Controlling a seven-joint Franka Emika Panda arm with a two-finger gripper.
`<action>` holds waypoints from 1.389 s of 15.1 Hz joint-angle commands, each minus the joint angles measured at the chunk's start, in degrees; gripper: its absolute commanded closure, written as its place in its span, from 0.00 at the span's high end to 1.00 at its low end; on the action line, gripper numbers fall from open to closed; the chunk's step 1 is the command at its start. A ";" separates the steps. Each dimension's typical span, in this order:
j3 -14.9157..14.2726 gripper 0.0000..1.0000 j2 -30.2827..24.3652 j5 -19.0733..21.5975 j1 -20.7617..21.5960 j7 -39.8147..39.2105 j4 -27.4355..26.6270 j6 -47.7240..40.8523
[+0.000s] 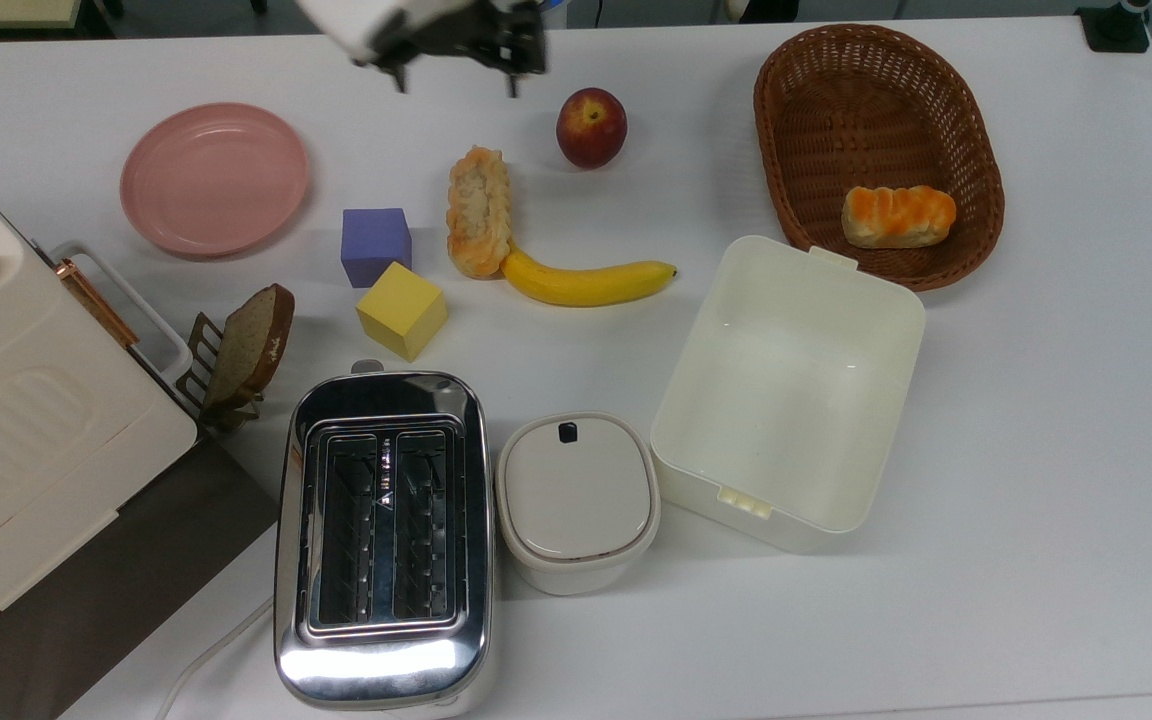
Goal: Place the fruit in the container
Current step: 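Lower the open gripper over the red apple and close on it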
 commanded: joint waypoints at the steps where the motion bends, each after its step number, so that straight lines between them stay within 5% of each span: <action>1: -0.41 1.00 -1.57 -0.09 8.00 -2.44 -8.59 1.62; 14: -0.76 1.00 -1.74 0.00 18.64 -2.80 -28.72 16.46; 21: -0.76 1.00 -2.10 -2.02 18.65 -3.32 -34.45 23.68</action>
